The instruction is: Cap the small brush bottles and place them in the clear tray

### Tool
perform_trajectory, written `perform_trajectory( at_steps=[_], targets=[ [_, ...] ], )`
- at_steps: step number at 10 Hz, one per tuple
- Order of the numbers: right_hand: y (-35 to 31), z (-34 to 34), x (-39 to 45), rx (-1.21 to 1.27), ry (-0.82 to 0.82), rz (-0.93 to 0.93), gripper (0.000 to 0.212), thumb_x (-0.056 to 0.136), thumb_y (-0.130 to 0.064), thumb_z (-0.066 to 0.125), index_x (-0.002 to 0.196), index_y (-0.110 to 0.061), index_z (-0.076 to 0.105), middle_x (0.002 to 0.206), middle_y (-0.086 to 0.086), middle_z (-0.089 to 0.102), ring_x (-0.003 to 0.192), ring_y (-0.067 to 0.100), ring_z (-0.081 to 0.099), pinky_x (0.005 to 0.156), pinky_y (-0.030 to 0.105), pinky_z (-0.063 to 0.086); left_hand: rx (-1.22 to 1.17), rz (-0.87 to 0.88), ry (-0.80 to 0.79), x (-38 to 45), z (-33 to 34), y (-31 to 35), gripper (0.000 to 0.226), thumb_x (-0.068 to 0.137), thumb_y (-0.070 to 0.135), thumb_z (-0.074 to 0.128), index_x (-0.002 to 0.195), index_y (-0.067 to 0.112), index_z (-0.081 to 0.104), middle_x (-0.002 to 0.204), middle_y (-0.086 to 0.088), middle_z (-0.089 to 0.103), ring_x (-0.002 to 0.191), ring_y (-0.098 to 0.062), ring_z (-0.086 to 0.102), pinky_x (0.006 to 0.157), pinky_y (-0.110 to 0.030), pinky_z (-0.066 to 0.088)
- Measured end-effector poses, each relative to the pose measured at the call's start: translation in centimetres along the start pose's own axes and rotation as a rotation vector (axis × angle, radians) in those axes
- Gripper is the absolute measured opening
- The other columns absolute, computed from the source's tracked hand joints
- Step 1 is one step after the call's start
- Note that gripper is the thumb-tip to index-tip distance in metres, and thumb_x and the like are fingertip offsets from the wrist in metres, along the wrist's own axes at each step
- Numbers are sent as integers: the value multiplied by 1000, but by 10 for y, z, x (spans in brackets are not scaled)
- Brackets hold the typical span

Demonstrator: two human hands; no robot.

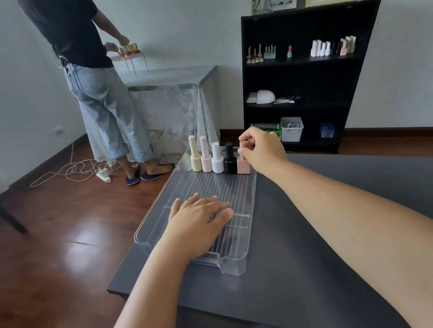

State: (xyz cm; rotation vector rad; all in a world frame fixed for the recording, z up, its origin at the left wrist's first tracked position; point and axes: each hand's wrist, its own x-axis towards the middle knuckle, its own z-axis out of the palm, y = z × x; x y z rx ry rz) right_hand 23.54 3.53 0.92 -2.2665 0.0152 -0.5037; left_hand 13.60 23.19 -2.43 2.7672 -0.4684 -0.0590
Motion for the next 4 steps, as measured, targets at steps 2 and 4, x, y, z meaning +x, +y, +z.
perform_trajectory(
  at_steps=[2,4],
  targets=[
    [5,6,5,-41,32,-32,17,85,-18,68,99,-24,62,86,-7,65,101,18,49,68,28,38,7,13,-6,0,0,-1,48,95,64,22,137,52,41,154,19,32,149,-15,11,117,-50,-4],
    [5,-7,-3,-13,48,-82,52,83,-29,70,131,-25,50,127,4,54,119,23,46,95,39,43,-5,7,-2,-3,-4,4,49,94,65,22,139,52,39,155,18,30,148,-14,12,117,-49,-4]
  ],
)
